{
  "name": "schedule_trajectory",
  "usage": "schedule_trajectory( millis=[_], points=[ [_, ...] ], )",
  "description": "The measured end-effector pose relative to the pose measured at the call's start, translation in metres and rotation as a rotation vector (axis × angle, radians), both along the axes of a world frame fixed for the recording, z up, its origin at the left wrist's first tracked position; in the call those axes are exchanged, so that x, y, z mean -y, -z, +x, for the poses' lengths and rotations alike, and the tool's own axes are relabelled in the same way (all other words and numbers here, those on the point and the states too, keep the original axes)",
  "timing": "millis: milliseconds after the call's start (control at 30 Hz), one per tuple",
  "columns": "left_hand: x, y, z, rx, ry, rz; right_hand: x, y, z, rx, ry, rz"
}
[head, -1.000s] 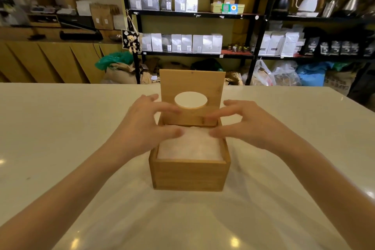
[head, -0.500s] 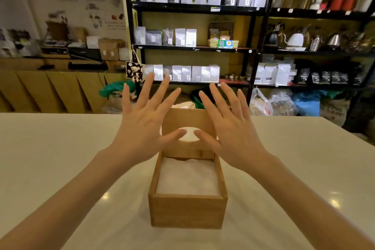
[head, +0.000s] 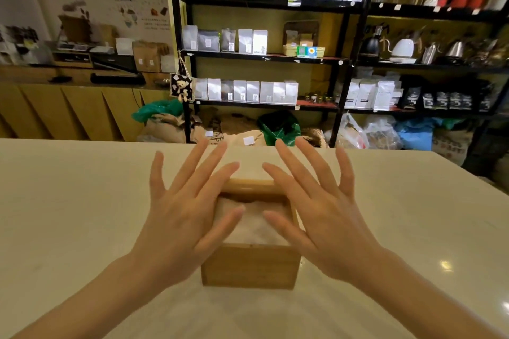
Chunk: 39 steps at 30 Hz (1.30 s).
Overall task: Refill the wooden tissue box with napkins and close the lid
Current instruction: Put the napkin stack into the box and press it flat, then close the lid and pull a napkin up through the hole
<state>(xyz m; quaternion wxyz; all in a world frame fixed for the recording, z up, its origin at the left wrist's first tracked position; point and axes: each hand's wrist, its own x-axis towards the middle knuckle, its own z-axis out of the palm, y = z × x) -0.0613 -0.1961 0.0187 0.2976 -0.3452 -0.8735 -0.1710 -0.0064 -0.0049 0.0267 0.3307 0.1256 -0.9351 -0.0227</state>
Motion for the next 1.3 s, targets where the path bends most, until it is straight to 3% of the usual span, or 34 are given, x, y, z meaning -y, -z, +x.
schedule_trajectory(
  millis=[400,633,967,1167,1300],
  points=[
    [0.013,0.044,0.034,0.092,0.008,-0.13,-0.002,0.052,0.029,0.107,-0.01,0.114],
    [0.013,0.051,0.038,0.149,0.034,-0.087,-0.006,0.055,0.029,0.137,-0.016,0.088],
    [0.02,0.044,0.036,0.184,0.109,-0.079,-0.011,0.045,0.033,0.204,-0.109,-0.015],
    [0.019,0.014,0.007,0.22,0.151,0.01,-0.01,0.004,0.009,0.289,-0.251,-0.368],
    [0.011,0.012,-0.01,0.335,0.085,-0.154,-0.003,-0.017,-0.019,0.435,-0.249,-0.212]
  ],
)
